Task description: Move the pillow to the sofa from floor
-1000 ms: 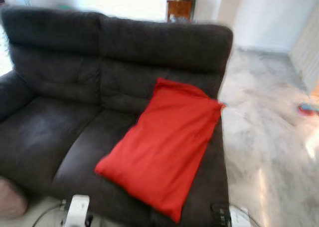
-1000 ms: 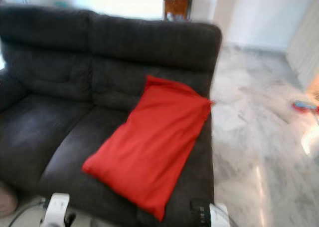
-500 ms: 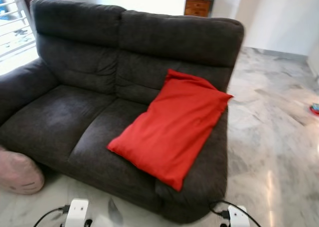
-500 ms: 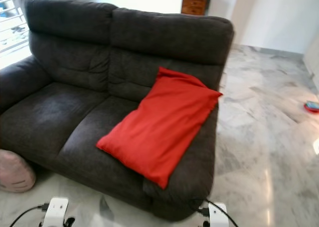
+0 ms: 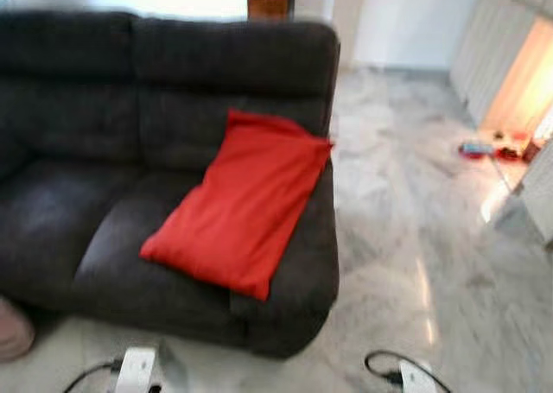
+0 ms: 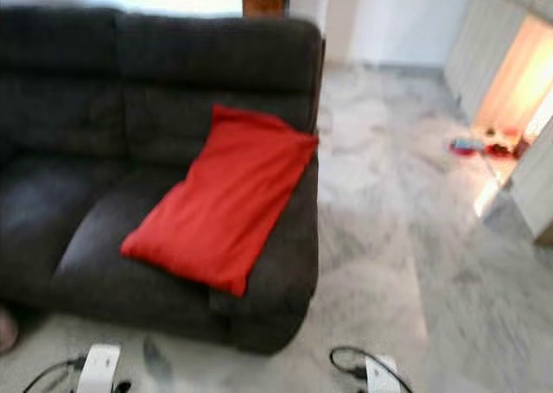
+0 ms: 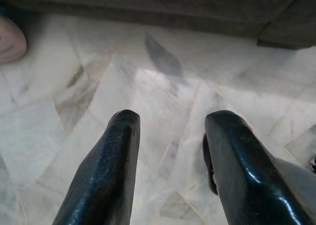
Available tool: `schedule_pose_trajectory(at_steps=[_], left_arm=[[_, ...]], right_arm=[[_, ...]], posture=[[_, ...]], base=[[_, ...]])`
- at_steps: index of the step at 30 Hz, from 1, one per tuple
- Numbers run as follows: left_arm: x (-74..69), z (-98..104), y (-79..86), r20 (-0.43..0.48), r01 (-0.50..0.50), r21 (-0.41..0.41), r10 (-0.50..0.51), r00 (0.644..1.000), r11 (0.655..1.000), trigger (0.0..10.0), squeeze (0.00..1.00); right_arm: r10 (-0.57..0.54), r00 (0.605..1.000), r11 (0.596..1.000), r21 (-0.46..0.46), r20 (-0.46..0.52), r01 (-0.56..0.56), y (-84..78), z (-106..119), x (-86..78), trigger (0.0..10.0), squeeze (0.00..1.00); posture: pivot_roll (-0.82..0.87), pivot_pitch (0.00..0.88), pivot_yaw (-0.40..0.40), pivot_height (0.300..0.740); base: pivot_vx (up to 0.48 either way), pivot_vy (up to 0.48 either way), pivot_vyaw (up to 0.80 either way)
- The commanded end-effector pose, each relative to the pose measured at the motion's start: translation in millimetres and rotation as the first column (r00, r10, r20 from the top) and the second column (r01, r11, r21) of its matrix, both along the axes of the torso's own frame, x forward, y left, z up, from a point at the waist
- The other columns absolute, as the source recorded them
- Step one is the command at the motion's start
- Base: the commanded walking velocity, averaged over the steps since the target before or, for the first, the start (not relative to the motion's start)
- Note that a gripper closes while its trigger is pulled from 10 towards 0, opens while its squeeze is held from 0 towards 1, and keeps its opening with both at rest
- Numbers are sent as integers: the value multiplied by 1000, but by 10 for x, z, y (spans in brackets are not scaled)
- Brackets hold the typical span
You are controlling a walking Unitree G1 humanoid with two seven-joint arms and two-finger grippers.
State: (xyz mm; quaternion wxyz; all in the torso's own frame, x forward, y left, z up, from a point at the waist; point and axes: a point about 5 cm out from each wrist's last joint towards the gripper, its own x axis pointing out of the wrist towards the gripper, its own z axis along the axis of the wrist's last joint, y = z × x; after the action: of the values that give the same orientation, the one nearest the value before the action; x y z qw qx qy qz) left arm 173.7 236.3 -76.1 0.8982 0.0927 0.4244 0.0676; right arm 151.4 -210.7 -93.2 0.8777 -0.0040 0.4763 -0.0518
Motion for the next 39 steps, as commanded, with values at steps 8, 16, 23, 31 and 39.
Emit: schedule_pose_trajectory(at_steps=[8, 16, 23, 31, 39], left_arm=[[-14, 1, 35, -12, 12, 8, -12, 1000, 1000, 10000, 0], [-13, 10, 70, -19, 28, 13, -27, 999, 1000, 10000, 0], [-16, 1, 51, -27, 32, 10, -32, 999, 999, 10000, 0], [-16, -6, 29, -25, 20, 2, -20, 999, 1000, 10000, 0], [-30, -12, 32, -28, 8, -2, -8, 1000, 1000, 10000, 0]], right_arm=[[-5, 1000, 1000, 9, 3, 4, 34, -4, 4, 10000, 0], [-1, 1000, 1000, 23, -6, 1, 96, -23, -16, 10000, 0], [1, 1000, 1000, 27, -10, -1, 103, -28, -25, 10000, 0], [1, 1000, 1000, 25, -7, 0, 85, -20, -11, 10000, 0], [-2, 1000, 1000, 28, -1, 2, 90, -12, 12, 10000, 0]], posture=[[-7, 0, -21, 740], [-21, 0, 7, 740], [-20, 0, 1, 740], [-12, 0, -11, 740], [-8, 0, -16, 740]], base=[[0, 0, 0], [0, 0, 0], [0, 80, 0], [0, 283, 0], [0, 283, 0]])
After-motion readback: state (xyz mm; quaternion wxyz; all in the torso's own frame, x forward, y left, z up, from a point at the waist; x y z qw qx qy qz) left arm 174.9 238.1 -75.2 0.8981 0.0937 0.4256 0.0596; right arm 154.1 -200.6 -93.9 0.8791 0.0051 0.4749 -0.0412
